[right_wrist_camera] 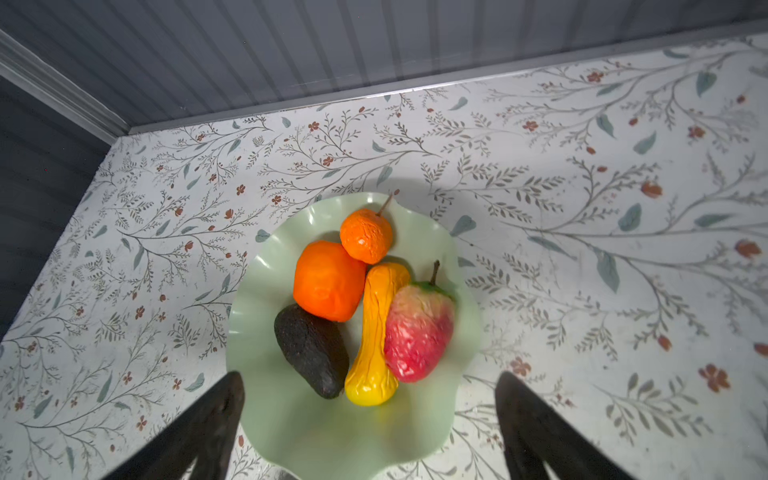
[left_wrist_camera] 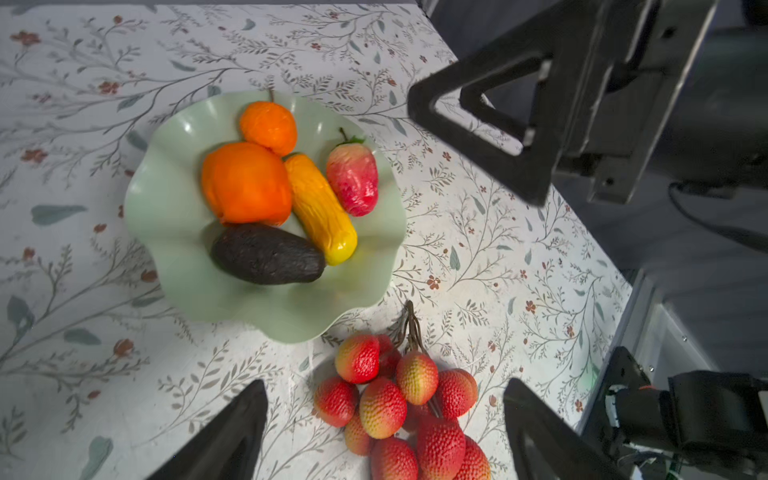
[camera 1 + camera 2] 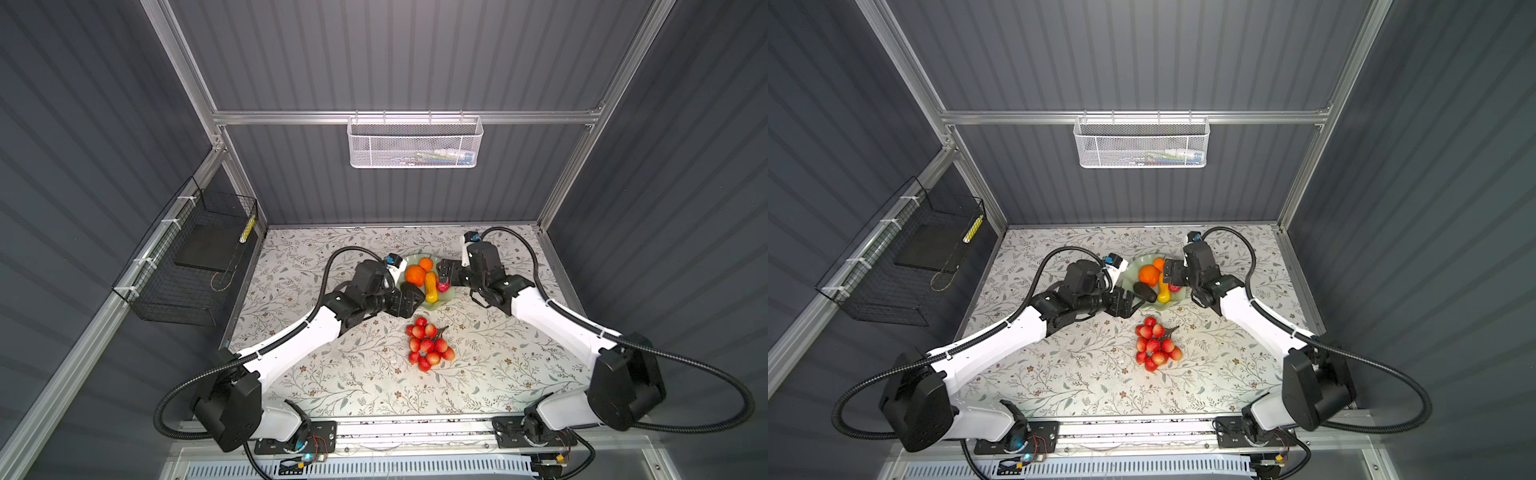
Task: Place and organize the fake fruits in the fruit bowl
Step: 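Grasp the lychee bunch stem with the left gripper while the right arm retracts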
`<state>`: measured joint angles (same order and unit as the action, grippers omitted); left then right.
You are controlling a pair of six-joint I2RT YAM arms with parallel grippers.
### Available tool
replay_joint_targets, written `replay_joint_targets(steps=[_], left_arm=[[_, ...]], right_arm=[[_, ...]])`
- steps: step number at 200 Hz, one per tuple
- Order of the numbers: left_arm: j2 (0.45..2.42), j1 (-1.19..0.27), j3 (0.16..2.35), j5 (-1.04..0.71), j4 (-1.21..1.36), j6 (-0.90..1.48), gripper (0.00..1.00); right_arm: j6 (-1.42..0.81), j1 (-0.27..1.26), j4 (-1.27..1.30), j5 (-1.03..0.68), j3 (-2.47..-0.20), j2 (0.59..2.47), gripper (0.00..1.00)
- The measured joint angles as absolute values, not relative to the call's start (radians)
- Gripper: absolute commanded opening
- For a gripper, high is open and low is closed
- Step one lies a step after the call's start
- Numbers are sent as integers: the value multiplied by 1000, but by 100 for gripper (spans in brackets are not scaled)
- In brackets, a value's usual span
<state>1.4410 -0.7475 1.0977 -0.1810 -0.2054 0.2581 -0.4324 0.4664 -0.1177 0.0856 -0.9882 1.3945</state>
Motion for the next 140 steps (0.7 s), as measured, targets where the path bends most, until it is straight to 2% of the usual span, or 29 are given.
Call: replay_joint_targets(steps=[67,109,140], left_arm=[[1834,-963,1517,-27,-484,36,61],[2065,-1046,1758,31,-656,-34,56],[2216,-1056,1913,66,-766,-54,53]], right_arm=[[-622,295,-1,56,-621,926,99],[-713,201,-8,60,-511,693,99],[-755,161,-44,60,-469,607,99]])
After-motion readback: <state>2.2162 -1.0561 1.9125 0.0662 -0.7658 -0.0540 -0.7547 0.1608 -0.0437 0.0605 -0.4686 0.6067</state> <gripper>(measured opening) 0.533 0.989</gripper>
